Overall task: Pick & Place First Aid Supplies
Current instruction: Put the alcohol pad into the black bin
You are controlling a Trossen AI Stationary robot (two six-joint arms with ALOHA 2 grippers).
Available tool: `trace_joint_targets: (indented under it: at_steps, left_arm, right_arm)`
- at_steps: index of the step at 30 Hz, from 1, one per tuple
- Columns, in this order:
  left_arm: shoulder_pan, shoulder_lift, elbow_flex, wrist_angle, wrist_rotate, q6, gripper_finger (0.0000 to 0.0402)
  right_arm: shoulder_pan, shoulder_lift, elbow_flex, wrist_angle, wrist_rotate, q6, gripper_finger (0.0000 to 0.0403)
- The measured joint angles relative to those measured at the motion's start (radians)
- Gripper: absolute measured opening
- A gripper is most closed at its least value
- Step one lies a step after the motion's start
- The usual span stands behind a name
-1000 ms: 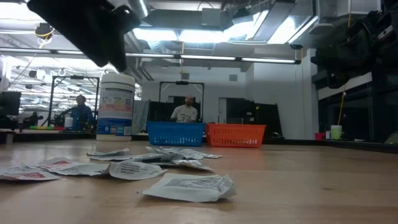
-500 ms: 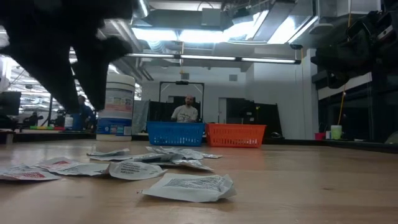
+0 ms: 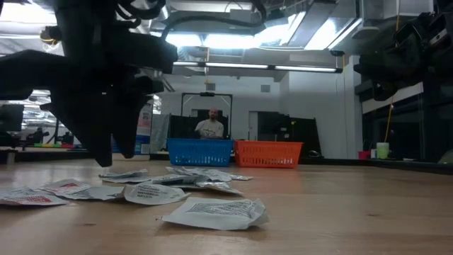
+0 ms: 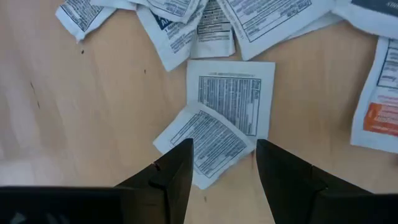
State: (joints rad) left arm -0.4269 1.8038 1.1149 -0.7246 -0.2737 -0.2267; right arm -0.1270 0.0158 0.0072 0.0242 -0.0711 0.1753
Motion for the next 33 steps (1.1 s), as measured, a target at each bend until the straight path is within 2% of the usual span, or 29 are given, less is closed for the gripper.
trace_joint_targets:
  at_steps: [7,14,22,26,33]
  left_arm:
    - [0.005,0.000,-0.001,-0.040,0.035,0.078,0.0169]
    - [0.026,-0.002,-0.060,0.032,0.097,0.162,0.0169]
    - [0.047,-0.006,-0.076,0.060,0.093,0.197,0.0160]
    - [0.055,-0.005,-0.076,0.066,0.126,0.237,0.0123]
    - [0.065,-0.004,-0.077,0.070,0.183,0.275,0.0021]
  right_arm:
    - [0.000,0.000,0.000,0.000,0.000,0.000,0.0100]
    - [0.000,0.000,0.000,0.000,0.000,0.000,0.0100]
    - [0.000,0.000,0.000,0.000,0.000,0.000,0.0100]
    - [0.000,0.000,0.000,0.000,0.000,0.000,0.0100]
    - [0.000,0.000,0.000,0.000,0.000,0.000,0.0100]
